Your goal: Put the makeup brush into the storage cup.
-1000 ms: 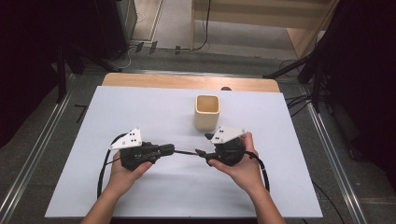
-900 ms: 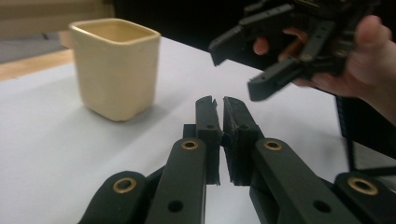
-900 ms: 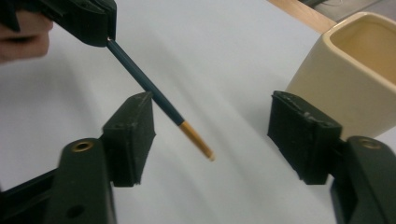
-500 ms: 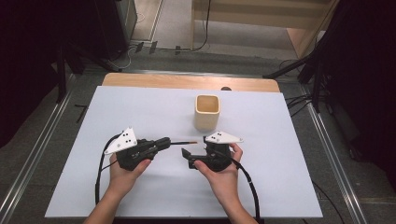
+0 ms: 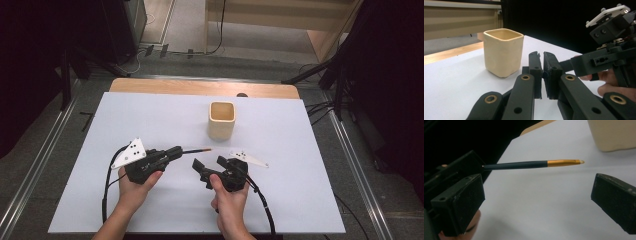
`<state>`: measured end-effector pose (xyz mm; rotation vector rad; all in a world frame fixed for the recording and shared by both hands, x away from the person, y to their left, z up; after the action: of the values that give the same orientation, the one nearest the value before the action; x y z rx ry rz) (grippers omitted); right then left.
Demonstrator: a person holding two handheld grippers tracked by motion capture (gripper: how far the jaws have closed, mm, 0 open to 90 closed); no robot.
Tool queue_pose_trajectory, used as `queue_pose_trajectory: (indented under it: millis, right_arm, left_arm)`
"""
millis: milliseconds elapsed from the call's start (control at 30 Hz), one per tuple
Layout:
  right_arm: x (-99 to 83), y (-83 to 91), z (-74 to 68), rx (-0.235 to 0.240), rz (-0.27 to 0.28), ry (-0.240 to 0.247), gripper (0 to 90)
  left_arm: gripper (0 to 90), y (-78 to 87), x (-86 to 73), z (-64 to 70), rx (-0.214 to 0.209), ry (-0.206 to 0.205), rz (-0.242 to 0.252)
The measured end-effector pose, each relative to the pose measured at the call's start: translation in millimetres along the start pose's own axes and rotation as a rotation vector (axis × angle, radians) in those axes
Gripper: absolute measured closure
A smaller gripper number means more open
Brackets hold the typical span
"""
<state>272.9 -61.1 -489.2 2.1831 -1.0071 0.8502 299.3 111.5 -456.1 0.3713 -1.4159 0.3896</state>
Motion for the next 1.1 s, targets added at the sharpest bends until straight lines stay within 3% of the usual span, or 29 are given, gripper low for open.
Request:
queue_pose_trajectory:
  millis: [100,133,167,200,233,267,333,433,667,1100]
  right_arm:
    - [-1.7,0.7,0.1,0.026,0.009,-0.072,0.0]
    - [-1.6,1.9,0.8,0.019,0.025,-0.124,4.8]
    - [-1.6,1.9,0.8,0.019,0.025,-0.124,4.8]
    - [-1.0,3.0,2.9,-0.001,0.036,-0.177,9.9]
    - [-1.0,3.0,2.9,-0.001,0.036,-0.177,9.9]
    - [-0.3,3.5,4.2,0.004,0.043,-0.226,14.0]
    - [-0.2,3.7,5.1,0.001,0.040,-0.246,15.4]
    - [0.7,3.3,8.7,-0.015,0.036,-0.329,22.7]
    - [-1.4,1.6,12.0,-0.015,0.016,-0.415,27.6]
    - [-1.6,-3.8,19.2,0.010,0.014,-0.466,33.7]
  left_arm:
    - [86.6,-1.6,-1.0,2.1,0.000,-0.004,0.004]
    - [86.6,-2.0,-1.4,2.8,-0.001,-0.002,0.006]
    - [86.6,-2.4,-1.7,3.5,-0.002,-0.001,0.007]
    - [86.6,-3.0,-2.2,4.4,-0.003,0.001,0.010]
    - [86.6,-3.5,-2.9,5.0,-0.003,-0.001,0.007]
    - [86.6,-4.1,-3.5,5.8,-0.004,-0.002,0.005]
    - [86.6,-5.5,-4.6,7.4,-0.005,-0.003,0.009]
    - [86.6,-7.0,-6.2,9.6,-0.006,-0.007,0.008]
    - [86.6,-10.2,-8.9,14.2,-0.013,-0.012,0.009]
    - [86.5,-14.1,-12.6,20.8,-0.034,-0.026,0.002]
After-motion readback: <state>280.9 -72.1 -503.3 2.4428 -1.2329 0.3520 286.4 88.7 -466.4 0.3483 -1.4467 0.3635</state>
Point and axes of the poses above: each handheld gripper's, and its own axes: y roughly backward along the jaws, x roughly out of its top, z roughly to its right, the point moved 6 cm from there along -y, roughly forward along the jaws, and after that the axes turned 11 degrees about z, right-handed, at the moved point
